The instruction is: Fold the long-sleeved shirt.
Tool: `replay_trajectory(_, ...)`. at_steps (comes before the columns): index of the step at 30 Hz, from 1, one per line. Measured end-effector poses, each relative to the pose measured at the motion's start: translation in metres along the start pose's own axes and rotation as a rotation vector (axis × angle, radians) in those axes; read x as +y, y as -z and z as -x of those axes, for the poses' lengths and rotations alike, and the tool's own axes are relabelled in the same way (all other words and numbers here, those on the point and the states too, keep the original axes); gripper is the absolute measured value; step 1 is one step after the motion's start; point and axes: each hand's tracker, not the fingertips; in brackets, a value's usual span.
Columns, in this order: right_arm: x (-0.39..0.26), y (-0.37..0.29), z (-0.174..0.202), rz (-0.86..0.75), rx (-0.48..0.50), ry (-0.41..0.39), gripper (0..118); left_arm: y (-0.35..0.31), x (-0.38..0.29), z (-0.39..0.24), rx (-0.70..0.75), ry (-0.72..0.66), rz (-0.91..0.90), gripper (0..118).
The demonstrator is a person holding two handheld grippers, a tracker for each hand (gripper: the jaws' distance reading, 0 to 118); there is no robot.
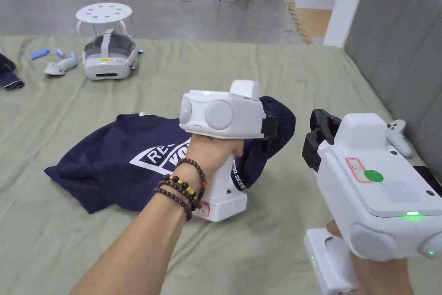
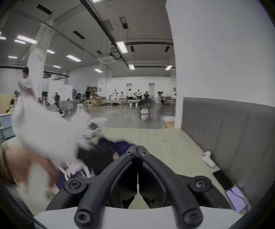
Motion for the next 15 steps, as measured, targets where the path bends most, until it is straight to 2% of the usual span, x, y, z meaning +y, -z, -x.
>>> replay_trajectory(4, -0.001, -0.016, -0.036, 0.006, -0.087, -0.008, 0, 0.090, -0.059, -0.047, -0.061, -0.018, 0.169, 17)
replay_trajectory(7, -0.008, -0.020, -0.055, 0.027, -0.130, -0.001, 0, 0.124, -0.090, -0.071, -0.043, -0.060, 0.224, 17)
replay_trajectory(9, -0.012, -0.022, -0.063, 0.049, -0.156, 0.013, 0, 0.133, -0.099, -0.075, -0.052, -0.037, 0.215, 18)
replay_trajectory(12, -0.016, -0.024, -0.068, 0.053, -0.164, 0.028, 0, 0.133, -0.101, -0.069, -0.034, 0.014, 0.213, 46)
replay_trajectory(13, -0.016, -0.024, -0.068, 0.055, -0.162, 0.028, 0, 0.127, -0.099, -0.065, -0.038, 0.012, 0.233, 46)
replay_trajectory(15, -0.016, -0.023, -0.066, 0.057, -0.155, 0.025, 0, 0.109, -0.088, -0.058, -0.013, 0.008, 0.181, 97)
